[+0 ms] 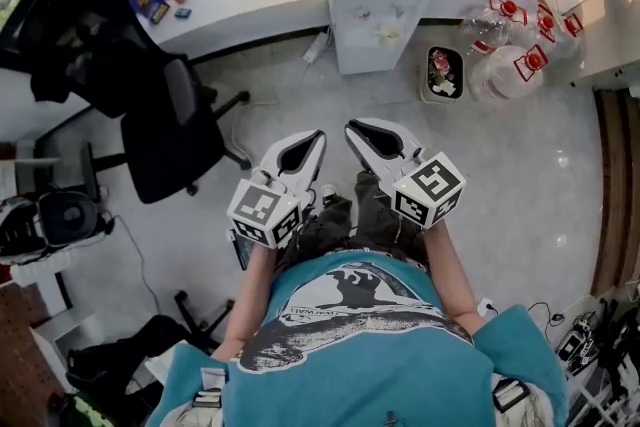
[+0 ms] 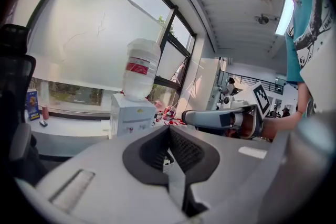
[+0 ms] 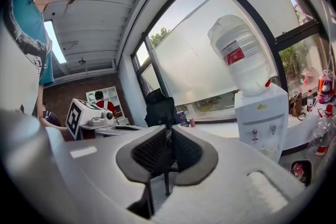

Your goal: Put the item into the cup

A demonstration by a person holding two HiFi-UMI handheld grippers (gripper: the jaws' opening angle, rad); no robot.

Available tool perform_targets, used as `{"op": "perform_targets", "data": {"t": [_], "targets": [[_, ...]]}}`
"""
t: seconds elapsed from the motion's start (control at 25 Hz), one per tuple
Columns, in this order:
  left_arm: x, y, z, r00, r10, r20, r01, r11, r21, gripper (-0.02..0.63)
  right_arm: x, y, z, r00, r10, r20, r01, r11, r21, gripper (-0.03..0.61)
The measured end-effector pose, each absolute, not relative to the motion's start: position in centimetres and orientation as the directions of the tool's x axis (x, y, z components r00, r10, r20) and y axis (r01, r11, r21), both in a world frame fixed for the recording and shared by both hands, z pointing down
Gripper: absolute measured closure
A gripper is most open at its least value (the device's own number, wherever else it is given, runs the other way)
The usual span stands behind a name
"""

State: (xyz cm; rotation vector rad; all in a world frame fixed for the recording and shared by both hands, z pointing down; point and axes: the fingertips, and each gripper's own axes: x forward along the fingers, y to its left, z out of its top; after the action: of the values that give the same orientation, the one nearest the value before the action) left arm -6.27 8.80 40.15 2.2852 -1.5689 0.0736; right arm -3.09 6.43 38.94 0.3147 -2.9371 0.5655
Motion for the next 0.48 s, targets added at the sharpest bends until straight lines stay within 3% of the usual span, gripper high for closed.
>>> {"op": "perform_targets", "data": {"t": [0.2, 0.48], "targets": [[-6.5, 10.9, 40.0, 0.402, -0.886, 0.231, -0.903, -0.342, 0.261, 0.614, -3.8, 8.6, 38.5, -0.965, -0.199, 0.170, -0.246, 0.911, -0.330, 0.586], [-6.0, 12.2, 39.2, 0.422, -0.882, 0.208, -0.897, -0.374, 0.234, 0.614, -3.8, 10.5, 38.0, -0.963, -0.214, 0.161, -0.255, 0.917, -0.305, 0.583]]}}
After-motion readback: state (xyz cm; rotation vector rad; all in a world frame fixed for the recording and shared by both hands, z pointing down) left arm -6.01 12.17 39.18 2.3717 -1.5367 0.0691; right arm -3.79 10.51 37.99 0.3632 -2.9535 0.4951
